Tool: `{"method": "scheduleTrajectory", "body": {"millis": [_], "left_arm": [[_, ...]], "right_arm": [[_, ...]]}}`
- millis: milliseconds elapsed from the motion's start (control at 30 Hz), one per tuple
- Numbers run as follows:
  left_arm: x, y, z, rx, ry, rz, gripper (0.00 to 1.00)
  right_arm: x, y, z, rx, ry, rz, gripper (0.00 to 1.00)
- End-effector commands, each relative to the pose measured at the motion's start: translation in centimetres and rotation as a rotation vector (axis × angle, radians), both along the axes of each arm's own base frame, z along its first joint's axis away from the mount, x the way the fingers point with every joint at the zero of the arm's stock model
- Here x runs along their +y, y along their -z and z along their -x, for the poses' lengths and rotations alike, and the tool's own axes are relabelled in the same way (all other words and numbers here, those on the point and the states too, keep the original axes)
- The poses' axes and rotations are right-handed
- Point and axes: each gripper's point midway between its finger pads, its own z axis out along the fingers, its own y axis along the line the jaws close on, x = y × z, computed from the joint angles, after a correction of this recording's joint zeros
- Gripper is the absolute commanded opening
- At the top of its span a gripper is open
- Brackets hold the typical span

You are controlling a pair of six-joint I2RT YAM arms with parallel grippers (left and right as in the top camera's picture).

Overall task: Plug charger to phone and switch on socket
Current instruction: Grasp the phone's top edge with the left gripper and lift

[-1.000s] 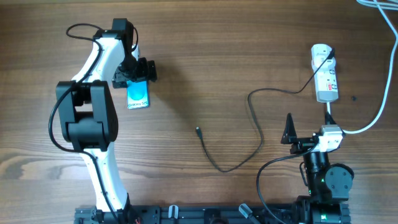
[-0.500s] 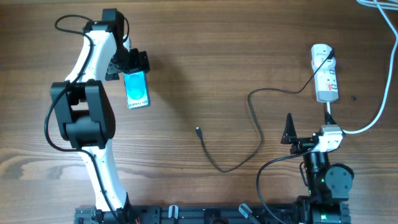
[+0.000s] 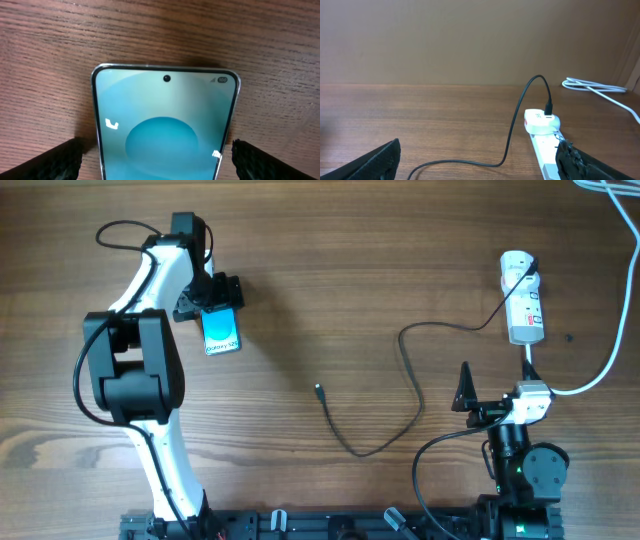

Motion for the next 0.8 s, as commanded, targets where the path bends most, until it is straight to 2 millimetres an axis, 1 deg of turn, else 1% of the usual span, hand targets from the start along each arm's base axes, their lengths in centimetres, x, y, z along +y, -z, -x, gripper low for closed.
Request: {"method": "scheduleTrajectory", "body": {"millis": [0, 67, 167, 300, 400, 567, 600, 767], "left_arm": [[-0.8, 3.3, 3.6, 0.139, -0.019, 0.052, 1.00], [-1.6, 3.4, 4.4, 0.169, -0.019, 0.099, 1.00], [-2.1, 3.5, 5.5, 0.207, -0.019, 0.123, 1.00], [-2.8, 4.0, 6.5, 0.236, -0.004, 0.120, 1.00], [-3.7, 4.8, 7.2, 0.245, 0.019, 0.113, 1.00], [-4.7, 5.8, 7.7, 0.243, 0.015, 0.060, 1.00], [-5.4, 5.8, 7.9, 0.246, 0.028, 0.057, 1.00], [-7.5, 5.8, 8.5, 0.259, 0.026, 0.045, 1.00]], "right_arm": [[-0.1, -0.2, 0.0, -0.008, 0.009, -0.011, 1.00], [-0.1, -0.2, 0.0, -0.008, 0.008, -0.010, 1.00], [-0.1, -0.2, 0.0, -0.008, 0.008, -0.010, 1.00], [-0.1, -0.2, 0.0, -0.008, 0.009, -0.010, 1.00], [-0.1, -0.2, 0.0, -0.008, 0.009, -0.010, 1.00], [-0.1, -0.2, 0.0, -0.008, 0.009, -0.010, 1.00], [-0.1, -0.2, 0.0, -0.008, 0.008, -0.010, 1.00], [-0.1, -0.2, 0.0, -0.008, 0.008, -0.010, 1.00]]}}
